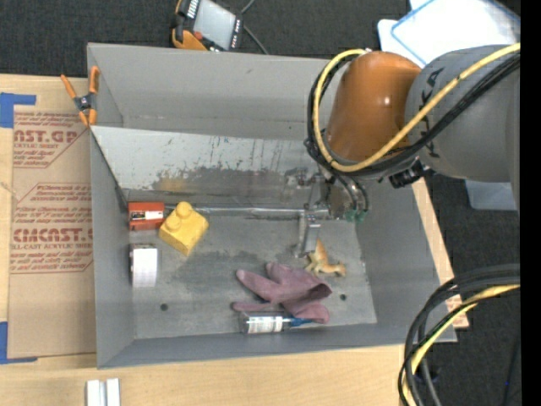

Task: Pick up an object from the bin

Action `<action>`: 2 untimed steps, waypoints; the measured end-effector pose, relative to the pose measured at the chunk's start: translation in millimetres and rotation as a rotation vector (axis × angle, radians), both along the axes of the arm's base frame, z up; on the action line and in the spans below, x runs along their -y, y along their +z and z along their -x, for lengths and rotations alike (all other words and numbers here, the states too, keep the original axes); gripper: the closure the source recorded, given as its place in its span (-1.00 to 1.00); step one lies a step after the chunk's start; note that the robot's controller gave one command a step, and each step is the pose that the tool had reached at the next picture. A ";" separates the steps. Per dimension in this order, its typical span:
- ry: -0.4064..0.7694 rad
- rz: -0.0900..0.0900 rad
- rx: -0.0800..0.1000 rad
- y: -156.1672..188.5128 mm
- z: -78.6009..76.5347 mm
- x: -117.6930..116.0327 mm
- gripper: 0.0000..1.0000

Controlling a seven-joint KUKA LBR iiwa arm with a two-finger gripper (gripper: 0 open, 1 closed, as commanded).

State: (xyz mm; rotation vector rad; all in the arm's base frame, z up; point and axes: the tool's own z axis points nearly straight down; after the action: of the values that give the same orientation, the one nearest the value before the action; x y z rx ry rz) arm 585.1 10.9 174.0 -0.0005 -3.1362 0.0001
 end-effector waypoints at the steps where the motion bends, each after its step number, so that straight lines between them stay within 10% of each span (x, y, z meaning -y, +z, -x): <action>1: 0.000 0.000 0.008 4.0 -1.8 -0.1 -1.00; 2: -0.152 -0.001 0.007 -105.1 76.8 -3.4 -1.00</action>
Offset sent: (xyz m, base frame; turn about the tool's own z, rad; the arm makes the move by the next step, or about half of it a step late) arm -0.0766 0.0032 -0.1040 0.1497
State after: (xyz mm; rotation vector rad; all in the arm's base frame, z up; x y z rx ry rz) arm 508.3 14.3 68.9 -0.2389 -3.1343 -0.0021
